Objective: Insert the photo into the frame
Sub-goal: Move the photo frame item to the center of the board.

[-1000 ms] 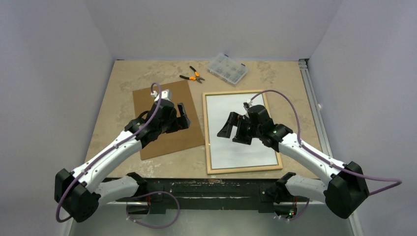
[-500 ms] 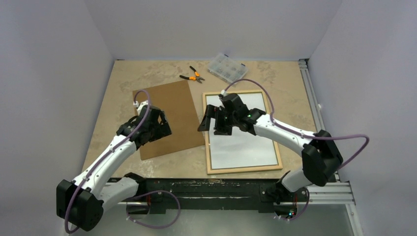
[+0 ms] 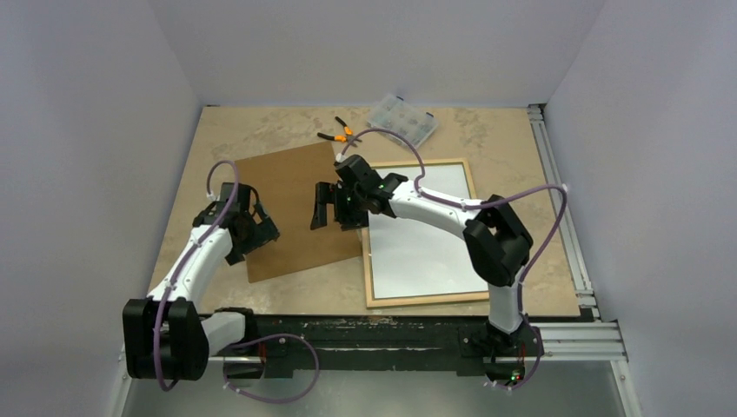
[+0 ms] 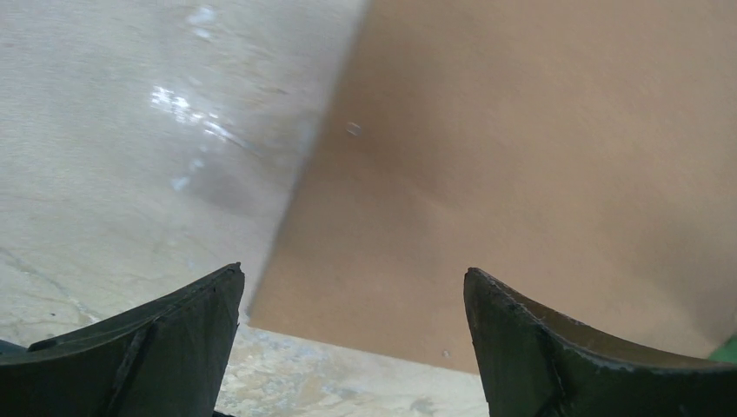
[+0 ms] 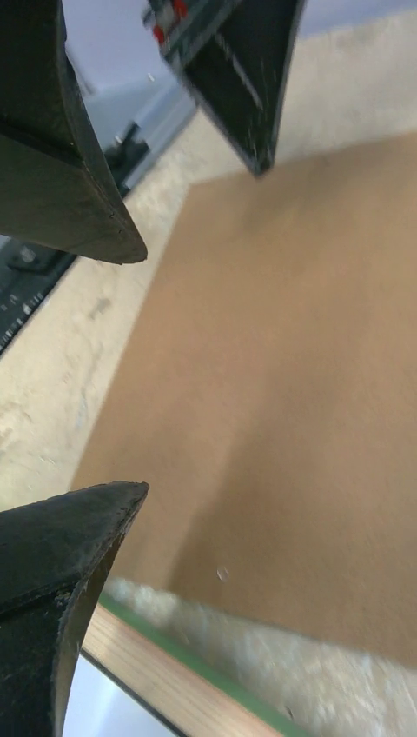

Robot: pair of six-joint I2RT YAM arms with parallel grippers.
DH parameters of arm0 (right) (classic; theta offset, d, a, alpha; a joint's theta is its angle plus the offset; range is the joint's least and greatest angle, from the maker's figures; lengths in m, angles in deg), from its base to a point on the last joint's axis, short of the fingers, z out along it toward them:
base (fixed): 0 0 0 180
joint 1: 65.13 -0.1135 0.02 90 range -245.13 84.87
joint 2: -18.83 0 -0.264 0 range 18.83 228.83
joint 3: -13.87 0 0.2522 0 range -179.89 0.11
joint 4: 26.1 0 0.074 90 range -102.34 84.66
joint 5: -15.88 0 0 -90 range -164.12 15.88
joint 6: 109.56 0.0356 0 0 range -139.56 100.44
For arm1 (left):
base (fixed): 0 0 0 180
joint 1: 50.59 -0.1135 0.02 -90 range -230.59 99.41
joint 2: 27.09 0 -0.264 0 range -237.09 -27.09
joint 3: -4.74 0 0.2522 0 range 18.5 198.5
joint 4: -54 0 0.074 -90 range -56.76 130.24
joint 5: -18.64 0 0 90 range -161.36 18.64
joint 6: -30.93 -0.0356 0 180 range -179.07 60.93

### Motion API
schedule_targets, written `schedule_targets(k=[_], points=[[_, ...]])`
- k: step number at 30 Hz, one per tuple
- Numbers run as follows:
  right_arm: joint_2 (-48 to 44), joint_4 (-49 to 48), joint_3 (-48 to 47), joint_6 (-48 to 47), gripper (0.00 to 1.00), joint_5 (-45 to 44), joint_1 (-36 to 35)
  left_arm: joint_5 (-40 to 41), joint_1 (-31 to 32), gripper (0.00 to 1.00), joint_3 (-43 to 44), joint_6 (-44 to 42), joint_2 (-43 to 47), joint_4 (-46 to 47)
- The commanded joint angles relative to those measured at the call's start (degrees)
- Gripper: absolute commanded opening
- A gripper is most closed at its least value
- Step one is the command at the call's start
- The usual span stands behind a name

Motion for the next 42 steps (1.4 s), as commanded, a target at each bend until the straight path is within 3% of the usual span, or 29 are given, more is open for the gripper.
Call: schedule_targets(k=[1, 10, 22, 28, 35, 42], points=[[3.4, 7.7, -6.2, -3.5, 0.94, -7.4, 0.1, -3.6, -7.5, 0.94, -1.3, -1.3, -3.1, 2.1], [5.6, 12.8, -6.8, -5.2, 0.94, -16.1, -0.2, -5.4, -9.8, 0.94, -2.9, -1.6, -6.0, 5.4], [9.9, 9.4, -6.8, -4.5, 0.93, -9.7, -1.5, -13.4, -10.0, 0.93, -4.8, -1.8, -6.5, 9.5], [10.3, 9.6, -7.5, -4.8, 0.92, -11.2, -3.0, -15.1, -10.0, 0.93, -6.2, -1.4, -5.1, 10.4], [8.4, 1.2, -3.8, -3.5, 0.92, -0.1, -3.2, -18.5, -10.1, 0.92, -7.1, -0.9, -2.6, 10.5], [1.0, -2.6, -1.3, -2.1, 0.91, 5.1, -3.2, -25.0, -10.0, 0.91, -10.0, 1.4, -0.4, 13.9]])
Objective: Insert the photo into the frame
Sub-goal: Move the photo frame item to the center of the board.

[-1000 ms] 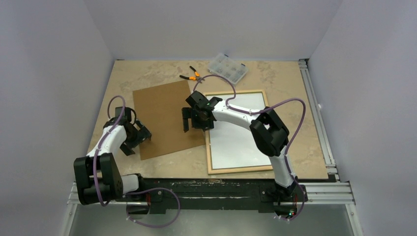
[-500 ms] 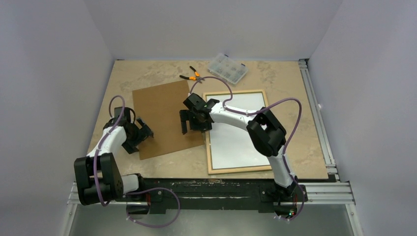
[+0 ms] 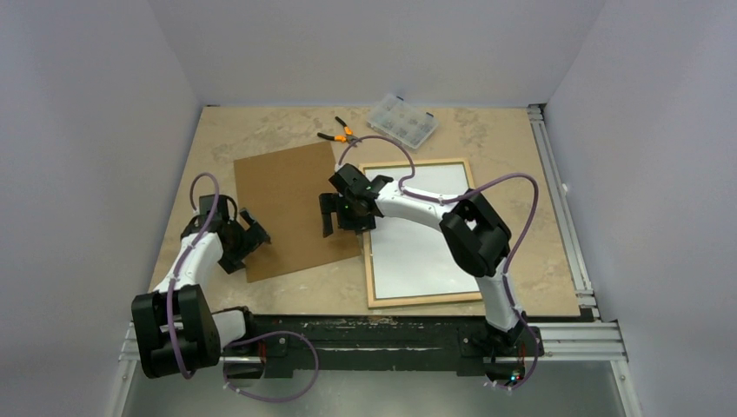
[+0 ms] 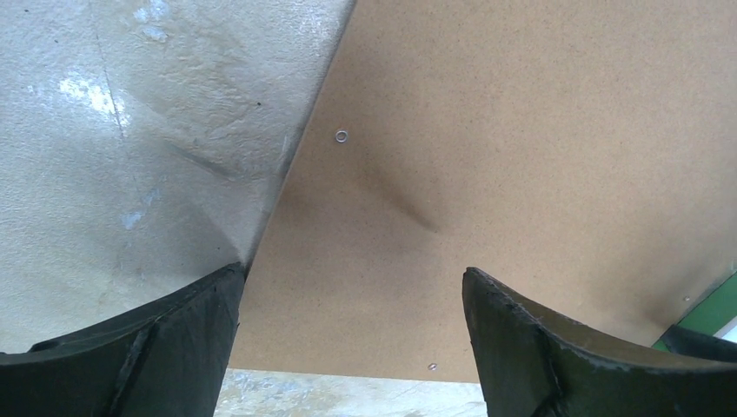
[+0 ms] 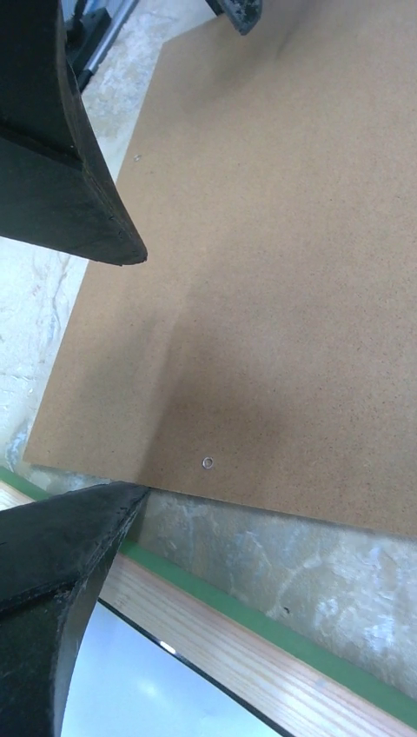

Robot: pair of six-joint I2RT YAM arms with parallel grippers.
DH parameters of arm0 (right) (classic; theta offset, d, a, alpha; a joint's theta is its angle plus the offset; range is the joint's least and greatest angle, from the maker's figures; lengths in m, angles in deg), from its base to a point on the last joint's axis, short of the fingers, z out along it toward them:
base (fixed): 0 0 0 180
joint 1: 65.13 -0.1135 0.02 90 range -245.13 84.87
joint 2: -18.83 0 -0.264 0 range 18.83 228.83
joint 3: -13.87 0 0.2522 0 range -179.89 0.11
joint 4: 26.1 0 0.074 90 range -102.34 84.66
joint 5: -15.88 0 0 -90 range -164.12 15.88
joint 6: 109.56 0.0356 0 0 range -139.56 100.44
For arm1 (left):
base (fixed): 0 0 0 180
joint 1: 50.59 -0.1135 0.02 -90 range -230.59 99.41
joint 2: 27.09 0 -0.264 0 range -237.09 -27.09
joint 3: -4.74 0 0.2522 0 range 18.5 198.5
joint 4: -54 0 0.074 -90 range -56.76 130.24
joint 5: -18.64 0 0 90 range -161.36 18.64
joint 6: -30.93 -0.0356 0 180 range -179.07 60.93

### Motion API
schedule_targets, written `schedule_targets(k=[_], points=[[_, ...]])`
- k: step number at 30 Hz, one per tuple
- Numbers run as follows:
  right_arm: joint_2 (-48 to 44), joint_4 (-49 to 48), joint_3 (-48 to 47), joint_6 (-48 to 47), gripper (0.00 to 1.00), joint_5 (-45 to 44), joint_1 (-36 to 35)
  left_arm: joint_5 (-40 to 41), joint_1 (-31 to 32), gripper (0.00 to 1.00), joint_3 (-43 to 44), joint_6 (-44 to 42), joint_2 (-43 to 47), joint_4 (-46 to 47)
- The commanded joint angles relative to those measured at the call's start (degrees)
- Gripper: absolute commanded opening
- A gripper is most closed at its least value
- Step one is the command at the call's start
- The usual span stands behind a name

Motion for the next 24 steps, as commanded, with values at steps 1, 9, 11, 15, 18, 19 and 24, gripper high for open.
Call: schedule_targets(k=[1, 9, 11, 15, 18, 19, 24], points=[[-7.0, -8.2, 1.5, 3.0, 0.91, 12.1, -2.5, -12.9, 0.6, 0.90, -3.2, 3.4, 0.5, 4.8], [-16.9, -10.0, 6.5, 5.0, 0.91, 16.4, -2.8, -17.8, 0.8, 0.89, -6.7, 3.0, 2.1, 7.0], [-19.4, -10.5, 8.4, 5.9, 0.91, 17.1, -3.0, -18.3, 1.5, 0.89, -7.4, 3.5, 2.9, 7.5], [-25.6, -11.9, 15.8, 8.0, 0.91, 16.5, -4.3, -19.3, 5.1, 0.89, -6.1, 3.1, 3.0, 6.9], [-31.4, -13.0, 22.8, 10.2, 0.91, 15.0, -5.4, -18.0, 10.6, 0.89, -4.0, 3.5, 2.3, 5.7], [-33.5, -12.9, 25.2, 10.9, 0.91, 14.2, -5.5, -17.9, 12.8, 0.89, -3.8, 4.4, 2.2, 5.9], [-44.5, -6.1, 33.5, 11.9, 0.92, 3.7, -5.5, -17.8, 20.5, 0.89, -6.1, 9.7, 3.9, 9.3]])
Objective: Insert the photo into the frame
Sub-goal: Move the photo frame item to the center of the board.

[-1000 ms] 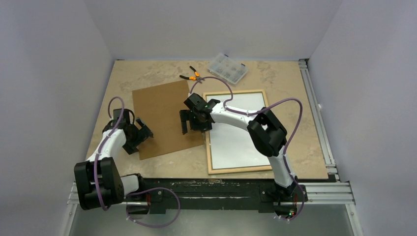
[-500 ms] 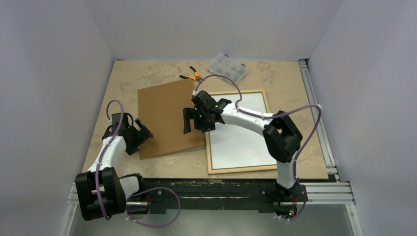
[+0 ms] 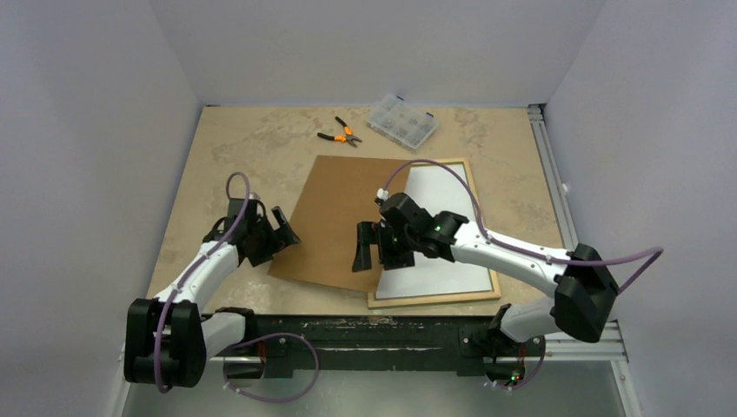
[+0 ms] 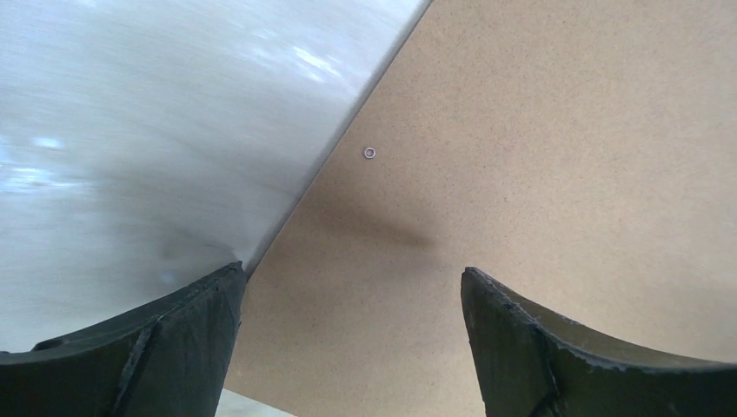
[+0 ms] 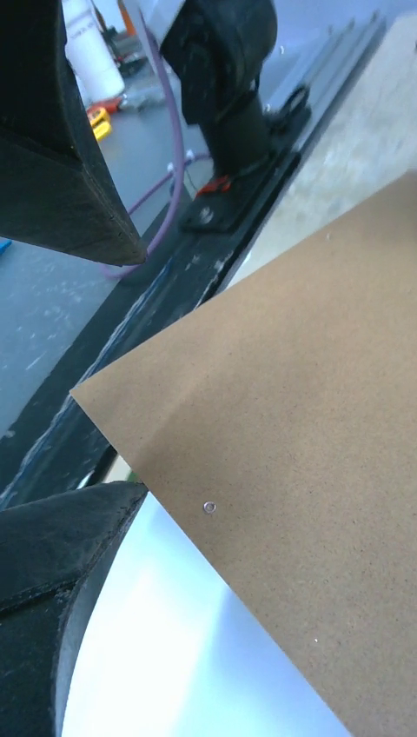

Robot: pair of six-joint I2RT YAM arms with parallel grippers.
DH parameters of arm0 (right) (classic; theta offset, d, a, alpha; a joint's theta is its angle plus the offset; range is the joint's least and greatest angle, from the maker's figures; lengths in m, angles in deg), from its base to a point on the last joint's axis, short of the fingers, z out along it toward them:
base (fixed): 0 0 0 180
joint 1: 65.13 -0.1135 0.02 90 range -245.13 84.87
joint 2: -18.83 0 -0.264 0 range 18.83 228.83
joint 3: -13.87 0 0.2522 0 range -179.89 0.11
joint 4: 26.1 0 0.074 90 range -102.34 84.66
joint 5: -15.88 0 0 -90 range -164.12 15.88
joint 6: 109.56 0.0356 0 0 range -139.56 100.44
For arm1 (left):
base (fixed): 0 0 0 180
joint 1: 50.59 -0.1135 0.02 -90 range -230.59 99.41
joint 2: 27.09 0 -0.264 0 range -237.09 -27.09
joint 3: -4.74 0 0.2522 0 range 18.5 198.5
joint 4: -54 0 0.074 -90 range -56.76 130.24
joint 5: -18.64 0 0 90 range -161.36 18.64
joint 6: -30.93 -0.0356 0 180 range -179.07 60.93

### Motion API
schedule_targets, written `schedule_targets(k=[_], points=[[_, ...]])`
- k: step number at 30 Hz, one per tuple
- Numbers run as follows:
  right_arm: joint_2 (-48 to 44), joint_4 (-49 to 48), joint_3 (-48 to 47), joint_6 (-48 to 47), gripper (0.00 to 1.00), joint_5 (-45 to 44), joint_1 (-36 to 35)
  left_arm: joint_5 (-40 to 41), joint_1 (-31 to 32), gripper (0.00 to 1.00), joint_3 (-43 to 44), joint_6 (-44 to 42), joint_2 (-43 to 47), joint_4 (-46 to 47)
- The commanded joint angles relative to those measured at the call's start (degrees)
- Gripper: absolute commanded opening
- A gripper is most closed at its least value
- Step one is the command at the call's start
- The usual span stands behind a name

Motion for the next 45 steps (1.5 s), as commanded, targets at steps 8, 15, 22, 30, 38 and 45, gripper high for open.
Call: schedule_targets(k=[8, 15, 22, 30, 38, 45], points=[[-16.6, -0.5, 14.6, 5.5, 0.94, -13.7, 3.3, -13.3, 12.3, 0.89, -3.3, 9.8, 2.3, 1.0], [-17.1, -9.7, 21.6, 3.1, 0.93, -2.2, 15.9, -13.2, 12.9, 0.89, -5.5, 9.8, 1.5, 2.5], [-11.7, -15.2, 22.3, 0.1, 0.92, 2.9, 23.5, -13.9, 12.9, 0.88, -6.5, 9.8, -2.3, 5.4], [-3.1, -28.4, 24.7, 0.7, 0.88, 13.9, 29.7, -14.6, 13.2, 0.82, -6.6, 9.7, -4.2, 6.8], [-3.0, -28.5, 23.8, 0.0, 0.86, 14.7, 30.7, -14.4, 13.5, 0.76, -6.3, 9.0, -4.2, 6.3], [-9.9, -13.7, 19.7, -5.8, 0.89, 3.7, 31.9, -8.9, 13.9, 0.72, -4.9, 7.3, -1.8, 0.6]])
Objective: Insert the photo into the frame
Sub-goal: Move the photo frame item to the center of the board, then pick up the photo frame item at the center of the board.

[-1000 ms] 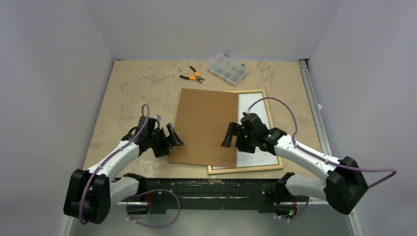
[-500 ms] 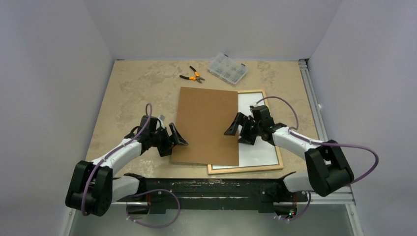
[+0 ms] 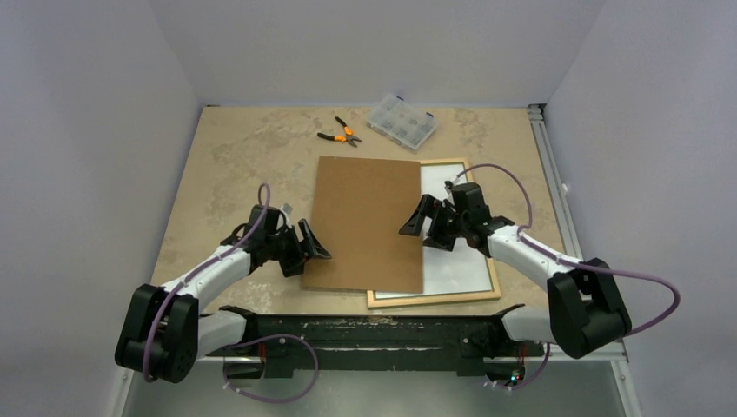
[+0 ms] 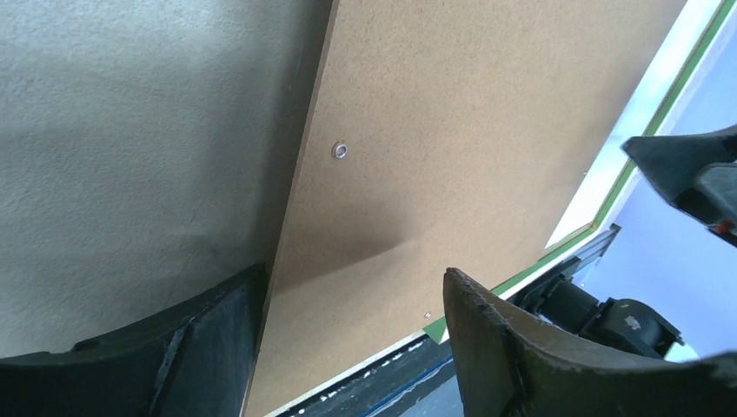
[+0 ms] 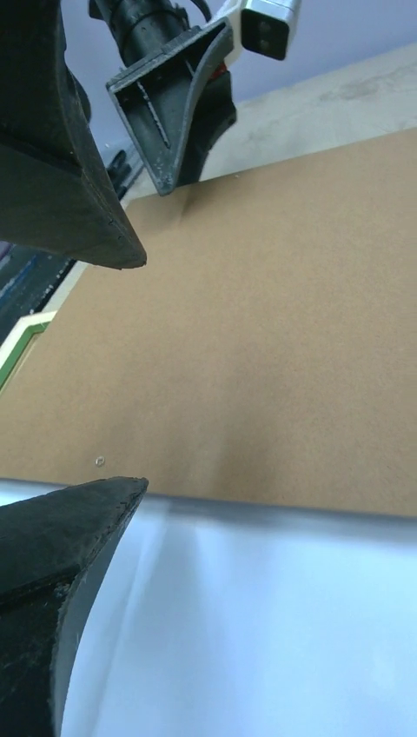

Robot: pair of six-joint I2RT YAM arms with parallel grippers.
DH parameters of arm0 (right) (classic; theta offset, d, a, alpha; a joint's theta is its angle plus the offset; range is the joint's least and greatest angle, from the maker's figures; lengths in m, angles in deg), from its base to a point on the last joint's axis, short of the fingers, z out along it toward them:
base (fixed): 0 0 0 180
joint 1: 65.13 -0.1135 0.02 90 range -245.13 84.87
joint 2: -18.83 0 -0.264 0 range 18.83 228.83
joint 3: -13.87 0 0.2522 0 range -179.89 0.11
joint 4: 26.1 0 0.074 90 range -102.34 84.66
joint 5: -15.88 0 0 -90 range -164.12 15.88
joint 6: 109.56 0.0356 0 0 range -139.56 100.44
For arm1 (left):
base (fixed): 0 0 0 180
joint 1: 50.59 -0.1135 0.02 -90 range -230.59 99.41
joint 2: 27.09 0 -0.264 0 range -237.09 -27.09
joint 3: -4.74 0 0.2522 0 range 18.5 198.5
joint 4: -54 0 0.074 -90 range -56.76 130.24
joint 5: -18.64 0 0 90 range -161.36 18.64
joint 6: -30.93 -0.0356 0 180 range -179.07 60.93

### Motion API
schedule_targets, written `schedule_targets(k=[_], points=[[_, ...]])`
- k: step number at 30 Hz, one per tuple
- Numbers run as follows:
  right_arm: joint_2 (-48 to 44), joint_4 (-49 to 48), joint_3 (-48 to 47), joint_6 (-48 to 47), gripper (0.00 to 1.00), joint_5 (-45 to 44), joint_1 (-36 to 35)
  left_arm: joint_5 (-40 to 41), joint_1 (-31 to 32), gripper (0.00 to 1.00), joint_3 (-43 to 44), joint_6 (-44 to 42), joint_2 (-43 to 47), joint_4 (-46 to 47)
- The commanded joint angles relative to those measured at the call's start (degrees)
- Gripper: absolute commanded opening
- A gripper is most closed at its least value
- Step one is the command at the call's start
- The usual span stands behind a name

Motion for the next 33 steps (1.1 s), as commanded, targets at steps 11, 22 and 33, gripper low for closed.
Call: schedule_targets(k=[11, 22, 33], points=[[2.0, 1.1, -1.6, -2.5, 0.88, -2.5, 1.9, 17.6, 3.3, 0.42, 2.8, -3.6, 1.9, -16.0], [5.1, -12.1, 2.4, 1.3, 0.85, 7.5, 2.0, 17.4, 4.9, 0.32, 2.6, -3.3, -1.8, -13.7], [0.0, -20.3, 2.7, 6.5, 0.48, 14.0, 1.8, 16.0, 7.4, 0.35, 4.5, -2.8, 0.2, -13.1]])
